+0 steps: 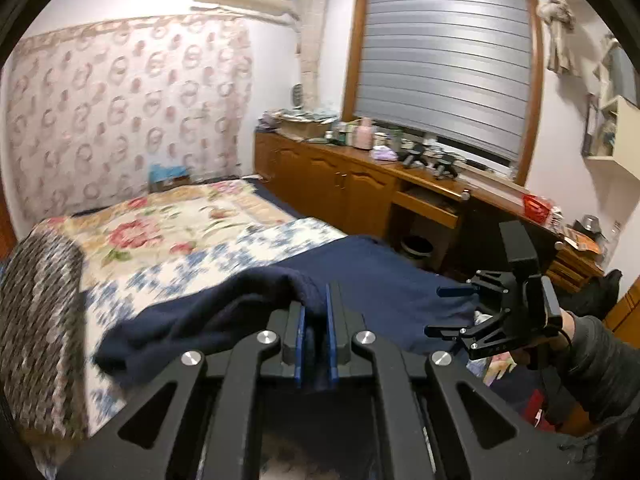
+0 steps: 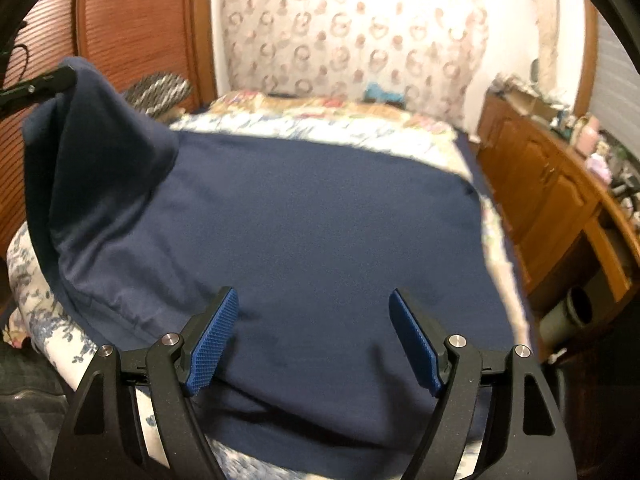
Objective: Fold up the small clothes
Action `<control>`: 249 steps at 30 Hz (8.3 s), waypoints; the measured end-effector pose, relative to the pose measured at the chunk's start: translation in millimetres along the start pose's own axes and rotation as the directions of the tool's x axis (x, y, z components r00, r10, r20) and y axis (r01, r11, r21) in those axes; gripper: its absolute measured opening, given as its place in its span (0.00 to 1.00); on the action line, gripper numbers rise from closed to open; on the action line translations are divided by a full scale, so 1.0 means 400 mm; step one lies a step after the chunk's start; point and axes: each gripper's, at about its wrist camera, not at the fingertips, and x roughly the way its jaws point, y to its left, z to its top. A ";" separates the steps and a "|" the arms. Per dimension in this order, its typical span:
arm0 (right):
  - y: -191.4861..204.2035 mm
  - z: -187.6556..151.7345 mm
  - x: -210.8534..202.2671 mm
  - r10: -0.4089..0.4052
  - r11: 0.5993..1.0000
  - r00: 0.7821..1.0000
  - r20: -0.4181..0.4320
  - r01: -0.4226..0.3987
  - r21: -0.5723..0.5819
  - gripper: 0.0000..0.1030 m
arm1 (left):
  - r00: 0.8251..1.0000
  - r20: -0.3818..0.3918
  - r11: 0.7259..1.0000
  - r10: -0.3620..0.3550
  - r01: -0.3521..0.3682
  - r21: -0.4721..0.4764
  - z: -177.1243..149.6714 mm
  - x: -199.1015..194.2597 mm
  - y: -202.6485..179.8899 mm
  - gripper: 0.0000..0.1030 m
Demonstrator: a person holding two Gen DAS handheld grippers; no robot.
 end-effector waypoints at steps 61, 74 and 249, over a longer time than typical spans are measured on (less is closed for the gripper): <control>0.155 0.010 0.100 0.270 0.958 0.960 -0.069 -0.275 -0.077 0.11 | 0.976 -0.140 0.970 0.167 -0.188 -0.153 -0.173 0.026 0.196 0.56; 0.021 0.098 -0.076 0.137 0.990 0.982 0.132 -0.132 -0.051 0.05 | 0.977 -0.130 0.971 0.167 -0.186 -0.152 -0.165 0.020 0.178 0.56; 0.053 0.425 -0.470 0.201 0.967 0.800 0.565 -0.071 -0.243 0.05 | 0.903 0.373 0.973 0.215 -0.230 -0.003 0.264 -0.428 0.099 0.03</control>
